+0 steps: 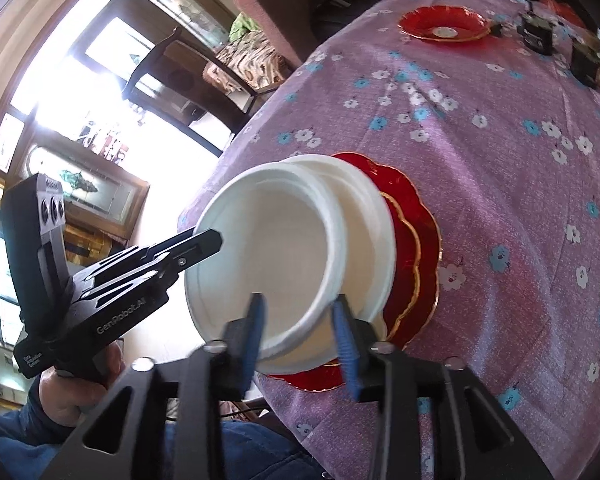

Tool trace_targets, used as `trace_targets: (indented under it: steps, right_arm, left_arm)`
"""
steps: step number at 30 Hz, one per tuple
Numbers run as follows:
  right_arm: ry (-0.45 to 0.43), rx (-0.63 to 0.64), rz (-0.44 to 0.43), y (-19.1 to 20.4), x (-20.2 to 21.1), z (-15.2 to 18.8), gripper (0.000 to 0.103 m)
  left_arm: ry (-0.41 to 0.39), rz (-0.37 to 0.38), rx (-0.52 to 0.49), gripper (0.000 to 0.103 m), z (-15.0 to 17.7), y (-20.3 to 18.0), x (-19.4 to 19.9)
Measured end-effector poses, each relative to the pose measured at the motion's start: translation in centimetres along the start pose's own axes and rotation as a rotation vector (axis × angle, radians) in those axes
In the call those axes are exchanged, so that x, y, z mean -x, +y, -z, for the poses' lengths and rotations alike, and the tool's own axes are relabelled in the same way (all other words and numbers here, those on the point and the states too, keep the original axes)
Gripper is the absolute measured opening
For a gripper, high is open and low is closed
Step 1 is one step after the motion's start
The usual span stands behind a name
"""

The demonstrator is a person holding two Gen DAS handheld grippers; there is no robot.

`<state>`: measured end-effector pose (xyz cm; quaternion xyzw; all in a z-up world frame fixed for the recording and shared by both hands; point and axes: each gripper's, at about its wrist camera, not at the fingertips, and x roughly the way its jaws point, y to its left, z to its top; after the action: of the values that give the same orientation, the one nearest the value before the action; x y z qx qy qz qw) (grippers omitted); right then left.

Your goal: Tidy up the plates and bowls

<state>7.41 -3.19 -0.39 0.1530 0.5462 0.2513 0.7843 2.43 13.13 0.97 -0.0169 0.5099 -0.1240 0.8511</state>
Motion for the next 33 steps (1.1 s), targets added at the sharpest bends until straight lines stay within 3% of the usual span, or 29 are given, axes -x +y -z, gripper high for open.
trace_targets:
  steps: [7, 22, 33]
  right_arm:
    - [-0.007, 0.031, 0.005, 0.5, 0.4, 0.0, 0.053]
    - [0.01, 0.079, -0.02, 1.6, 0.8, 0.7, 0.059]
    - [0.057, 0.109, -0.12, 1.9, 1.0, 1.7, 0.062]
  left_arm:
    - [-0.005, 0.0, -0.001, 0.02, 0.0, -0.2, 0.3]
    - [-0.015, -0.001, 0.002, 0.022, -0.2, -0.6, 0.7]
    - [-0.02, 0.007, 0.001, 0.023, -0.4, -0.9, 1.2]
